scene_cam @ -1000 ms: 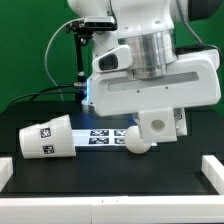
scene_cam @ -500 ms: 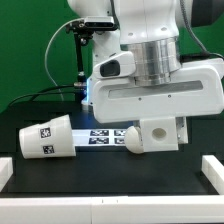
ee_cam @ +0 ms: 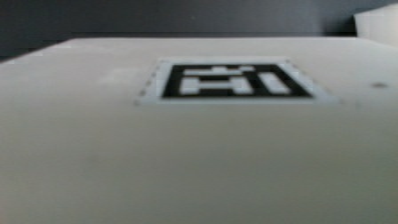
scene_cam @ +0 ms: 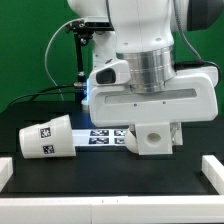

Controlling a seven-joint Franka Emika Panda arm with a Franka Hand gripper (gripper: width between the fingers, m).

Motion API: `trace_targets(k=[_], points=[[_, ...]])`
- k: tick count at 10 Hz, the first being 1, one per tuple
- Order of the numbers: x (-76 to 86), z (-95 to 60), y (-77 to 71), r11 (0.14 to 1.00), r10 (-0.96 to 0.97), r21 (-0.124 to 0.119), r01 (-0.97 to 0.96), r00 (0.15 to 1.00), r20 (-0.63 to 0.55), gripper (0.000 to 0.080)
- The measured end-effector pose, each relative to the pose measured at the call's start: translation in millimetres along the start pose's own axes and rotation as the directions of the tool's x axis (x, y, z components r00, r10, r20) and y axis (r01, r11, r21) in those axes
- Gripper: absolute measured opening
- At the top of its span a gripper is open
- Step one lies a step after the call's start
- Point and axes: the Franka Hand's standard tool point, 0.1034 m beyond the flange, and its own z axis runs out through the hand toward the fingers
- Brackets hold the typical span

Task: Assemble lamp

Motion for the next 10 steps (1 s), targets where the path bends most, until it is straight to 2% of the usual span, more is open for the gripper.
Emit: trace_targets(k=[2,5,6,7,10], points=[[-4.2,9.2,3.7,1.0,0.003,-0.006,-0.004,0.999,-0.034,0.0292],[-5.3,12.8,5.6,1.0,-0.013,-0.014,0.013,0.999,-0.032,0.0292],[-7.4,23.8,9.4,0.999,-0.033,-0.031,0.032,0.999,-0.028,0.0292],[-8.2,31.7,14.4,0.999,-0.027,-0.037,0.026,1.0,-0.016,0.0292],[-10.1,44.5,16.5,0.999,-0.01,-0.042,0.01,1.0,0.0,0.0292]])
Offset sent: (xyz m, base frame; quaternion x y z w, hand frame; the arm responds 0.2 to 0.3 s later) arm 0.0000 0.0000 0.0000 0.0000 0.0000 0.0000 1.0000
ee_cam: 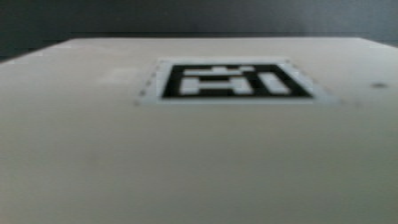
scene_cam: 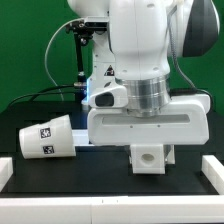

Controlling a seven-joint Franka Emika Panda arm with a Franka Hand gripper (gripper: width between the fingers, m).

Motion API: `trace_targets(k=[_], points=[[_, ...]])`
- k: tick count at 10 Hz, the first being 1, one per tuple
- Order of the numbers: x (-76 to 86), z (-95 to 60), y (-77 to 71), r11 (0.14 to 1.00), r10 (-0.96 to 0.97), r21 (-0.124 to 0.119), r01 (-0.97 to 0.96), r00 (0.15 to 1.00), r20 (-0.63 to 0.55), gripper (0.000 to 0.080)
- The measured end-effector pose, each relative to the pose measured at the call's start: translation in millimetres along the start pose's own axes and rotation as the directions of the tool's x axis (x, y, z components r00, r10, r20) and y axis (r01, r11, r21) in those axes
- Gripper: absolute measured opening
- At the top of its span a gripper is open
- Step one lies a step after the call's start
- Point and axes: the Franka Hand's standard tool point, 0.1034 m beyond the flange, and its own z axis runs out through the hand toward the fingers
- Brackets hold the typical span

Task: Assemble lamp

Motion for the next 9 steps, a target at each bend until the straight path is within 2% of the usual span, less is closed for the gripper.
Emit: trace_targets(k=[4,5,6,7,8,9], points=[[0.1,1.1,0.4,1.0,-0.001,-0.001,0.001,1.0,-0.018,0.0292],[0.0,1.3,0.5,1.0,-0.001,-0.001,0.001,1.0,-0.018,0.0471],[0.1,1.3,0.6,1.0,-0.001,-0.001,0.001,1.0,-0.018,0.0604],[1.2,-2.5,0.1,1.0,-0.003,0.002,0.003,1.0,-0.013,0.0604],[3.7,-8.1,-0.8,1.0,-0.001,0.006,0.001,1.0,-0.003,0.068],[8.1,-14.6,-1.2,1.0,0.003,0.013,-0.004,1.0,0.019,0.0693]])
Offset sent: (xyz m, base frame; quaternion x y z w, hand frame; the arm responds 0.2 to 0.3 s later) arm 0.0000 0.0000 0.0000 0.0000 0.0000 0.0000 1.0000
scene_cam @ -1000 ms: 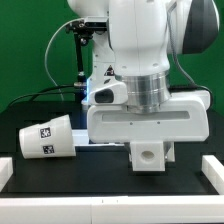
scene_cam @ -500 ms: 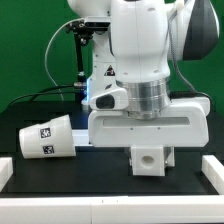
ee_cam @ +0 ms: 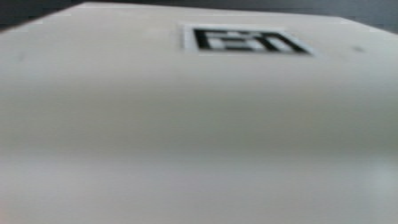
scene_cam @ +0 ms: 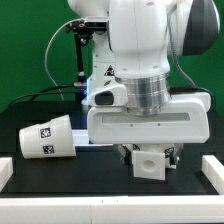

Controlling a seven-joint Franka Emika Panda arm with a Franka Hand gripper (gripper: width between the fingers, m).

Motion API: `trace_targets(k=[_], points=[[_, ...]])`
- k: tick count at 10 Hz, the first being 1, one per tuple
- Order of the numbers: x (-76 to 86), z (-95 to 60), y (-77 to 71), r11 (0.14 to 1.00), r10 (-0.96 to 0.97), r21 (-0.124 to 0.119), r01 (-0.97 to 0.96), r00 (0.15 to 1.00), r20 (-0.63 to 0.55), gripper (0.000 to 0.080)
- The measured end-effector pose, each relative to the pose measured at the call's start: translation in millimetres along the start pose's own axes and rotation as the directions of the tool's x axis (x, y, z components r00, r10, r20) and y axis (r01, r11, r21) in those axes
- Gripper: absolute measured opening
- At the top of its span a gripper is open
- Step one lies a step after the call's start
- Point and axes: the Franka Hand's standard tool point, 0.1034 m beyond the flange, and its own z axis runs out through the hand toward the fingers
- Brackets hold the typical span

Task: Assemble lamp

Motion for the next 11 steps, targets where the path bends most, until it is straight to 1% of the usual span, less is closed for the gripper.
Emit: trace_targets(k=[1,2,3,4,5,6,8,9,10,11], points=[[3.5,-7.2,0.6,1.0,0.007,0.007,-0.007,0.999,0.049,0.0693],[13.5,-15.9,1.2,1.0,0.013,0.014,-0.013,0.998,0.058,0.0699],[16.8,-20.9,1.6,1.0,0.016,0.02,-0.018,0.995,0.101,0.0699],[13.5,-21.5,5.8,0.999,0.035,0.019,-0.041,0.972,0.234,0.0699],[17.9,-18.7,8.0,0.998,0.062,0.009,-0.07,0.928,0.367,0.0699],[23.6,-12.9,7.8,0.996,0.078,-0.001,-0.086,0.904,0.421,0.0699],[11.1,-11.3,13.3,0.996,0.075,-0.01,-0.084,0.823,0.564,0.0699],[11.9,-9.5,14.8,0.996,0.074,-0.014,-0.083,0.784,0.616,0.0699],[9.4,-9.7,12.9,0.992,0.117,-0.045,-0.119,0.72,0.684,0.0699],[18.4,-6.2,9.0,0.989,0.135,-0.05,-0.138,0.725,0.676,0.0699]])
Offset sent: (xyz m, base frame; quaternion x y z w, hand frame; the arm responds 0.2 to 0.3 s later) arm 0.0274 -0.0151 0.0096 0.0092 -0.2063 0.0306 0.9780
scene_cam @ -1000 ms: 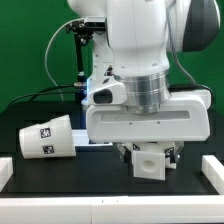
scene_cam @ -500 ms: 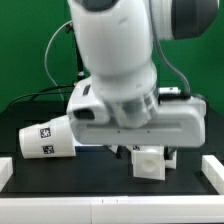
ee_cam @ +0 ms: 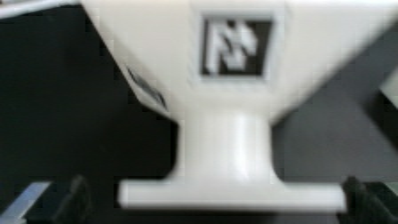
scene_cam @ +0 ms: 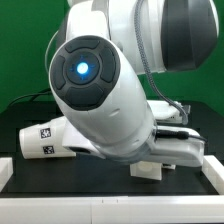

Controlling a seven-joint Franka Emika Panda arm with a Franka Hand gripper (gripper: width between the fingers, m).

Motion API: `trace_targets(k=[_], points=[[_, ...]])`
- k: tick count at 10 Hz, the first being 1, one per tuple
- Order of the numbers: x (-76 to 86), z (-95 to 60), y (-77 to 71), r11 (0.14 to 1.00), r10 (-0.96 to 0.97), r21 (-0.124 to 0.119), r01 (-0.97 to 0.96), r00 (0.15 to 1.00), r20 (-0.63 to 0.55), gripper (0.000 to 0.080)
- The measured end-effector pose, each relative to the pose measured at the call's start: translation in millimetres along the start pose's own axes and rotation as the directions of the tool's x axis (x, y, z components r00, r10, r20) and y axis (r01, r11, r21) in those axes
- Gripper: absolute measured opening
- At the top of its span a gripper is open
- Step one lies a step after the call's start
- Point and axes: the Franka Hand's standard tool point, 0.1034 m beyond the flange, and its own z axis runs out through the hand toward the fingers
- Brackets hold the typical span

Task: Assemble lamp

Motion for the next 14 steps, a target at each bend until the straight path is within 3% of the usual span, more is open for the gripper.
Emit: trace_targets(k=[5,9,14], points=[[0.8,0.4,0.5,1.0,0.021,-0.002,-0.021,1.0,-0.002,0.0699],[4.1,18.3,2.6,0.997,0.081,0.018,-0.081,0.997,0.018,0.0699],[5.6,20.5,2.4,0.995,0.096,0.024,-0.097,0.995,0.017,0.0699]])
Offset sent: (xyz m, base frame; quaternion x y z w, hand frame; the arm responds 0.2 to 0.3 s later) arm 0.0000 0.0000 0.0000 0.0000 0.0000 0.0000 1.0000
